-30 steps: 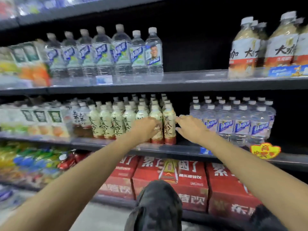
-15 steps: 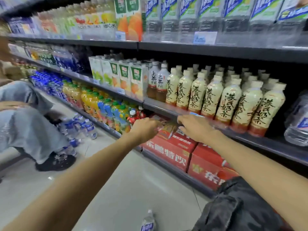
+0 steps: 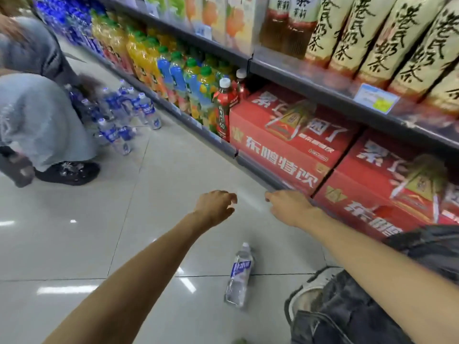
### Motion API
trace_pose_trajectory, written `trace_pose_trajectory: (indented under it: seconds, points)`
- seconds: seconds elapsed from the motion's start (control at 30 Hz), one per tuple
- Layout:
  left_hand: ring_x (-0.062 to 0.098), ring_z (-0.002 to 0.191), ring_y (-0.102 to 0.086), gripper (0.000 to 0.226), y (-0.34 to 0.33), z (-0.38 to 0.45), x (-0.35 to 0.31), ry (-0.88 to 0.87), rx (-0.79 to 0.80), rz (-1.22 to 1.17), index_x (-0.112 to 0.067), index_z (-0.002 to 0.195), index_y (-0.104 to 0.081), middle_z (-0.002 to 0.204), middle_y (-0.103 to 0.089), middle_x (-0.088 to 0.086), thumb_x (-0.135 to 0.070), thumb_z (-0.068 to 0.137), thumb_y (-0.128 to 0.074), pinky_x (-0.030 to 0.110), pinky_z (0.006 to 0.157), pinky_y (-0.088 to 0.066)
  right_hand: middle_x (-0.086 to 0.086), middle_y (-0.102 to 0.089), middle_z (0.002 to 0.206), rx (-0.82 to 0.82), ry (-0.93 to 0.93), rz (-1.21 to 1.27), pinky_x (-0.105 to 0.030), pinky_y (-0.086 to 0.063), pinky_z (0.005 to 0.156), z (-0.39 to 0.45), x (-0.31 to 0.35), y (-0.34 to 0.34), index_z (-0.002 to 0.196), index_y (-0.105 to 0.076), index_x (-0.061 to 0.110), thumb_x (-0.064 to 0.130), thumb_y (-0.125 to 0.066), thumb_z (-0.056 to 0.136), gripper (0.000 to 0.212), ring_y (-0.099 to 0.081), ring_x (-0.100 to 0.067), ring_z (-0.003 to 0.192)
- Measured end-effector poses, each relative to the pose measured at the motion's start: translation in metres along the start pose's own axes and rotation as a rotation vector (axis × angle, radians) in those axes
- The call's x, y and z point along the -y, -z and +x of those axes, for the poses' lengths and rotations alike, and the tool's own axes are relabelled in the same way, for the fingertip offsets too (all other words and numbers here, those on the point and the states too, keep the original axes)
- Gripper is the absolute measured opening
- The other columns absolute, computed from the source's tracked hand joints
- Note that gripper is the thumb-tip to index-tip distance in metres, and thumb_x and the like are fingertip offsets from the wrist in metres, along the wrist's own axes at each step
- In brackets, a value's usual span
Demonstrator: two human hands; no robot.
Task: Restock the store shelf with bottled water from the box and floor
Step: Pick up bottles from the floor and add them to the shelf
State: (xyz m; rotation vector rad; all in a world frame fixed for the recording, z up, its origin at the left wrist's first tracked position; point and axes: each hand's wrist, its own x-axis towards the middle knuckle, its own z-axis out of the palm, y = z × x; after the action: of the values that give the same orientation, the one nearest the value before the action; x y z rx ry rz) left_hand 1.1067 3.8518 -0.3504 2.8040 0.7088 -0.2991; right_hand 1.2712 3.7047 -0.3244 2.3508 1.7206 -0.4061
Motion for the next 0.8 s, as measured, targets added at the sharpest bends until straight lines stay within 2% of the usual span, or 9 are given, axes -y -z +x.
trace_pose_trajectory:
  seconds: [0.37, 0.6, 0.8]
  points:
    - [0.023, 0.115, -0.058, 0.045, -0.148, -0.014, -0.013, 0.136, 0.274, -0.194, -0.029, 0.135, -0.045, 0.128, -0.058, -0.002, -0.036, 0.092, -0.057, 0.036, 0.088, -0.049, -0.007, -0.058, 0.128, 0.235, -0.036, 0.032, -0.038, -0.049, 0.085, 0.012, 0.001, -0.089, 0.130, -0.046, 0.014, 0.012, -0.043, 0.094, 0.036, -0.057, -0.029, 0.113]
    - [0.030, 0.113, -0.056, 0.066, -0.193, -0.024, -0.021, 0.329, 0.376, -0.330, -0.021, 0.141, -0.033, 0.128, -0.052, 0.006, -0.042, 0.086, -0.064, 0.042, 0.085, -0.048, -0.005, -0.058, 0.123, 0.267, -0.072, 0.089, -0.032, -0.042, 0.075, 0.007, 0.008, -0.130, 0.124, -0.049, 0.015, 0.008, -0.044, 0.092, 0.034, -0.058, -0.027, 0.109]
    - [0.035, 0.112, -0.056, 0.067, -0.219, -0.028, -0.037, 0.478, 0.433, -0.526, -0.018, 0.137, -0.034, 0.127, -0.052, 0.010, -0.030, 0.081, -0.069, 0.042, 0.083, -0.046, -0.006, -0.056, 0.123, 0.323, -0.083, 0.156, -0.034, -0.041, 0.076, -0.006, 0.006, -0.159, 0.125, -0.048, 0.014, 0.009, -0.043, 0.094, 0.032, -0.055, -0.027, 0.110]
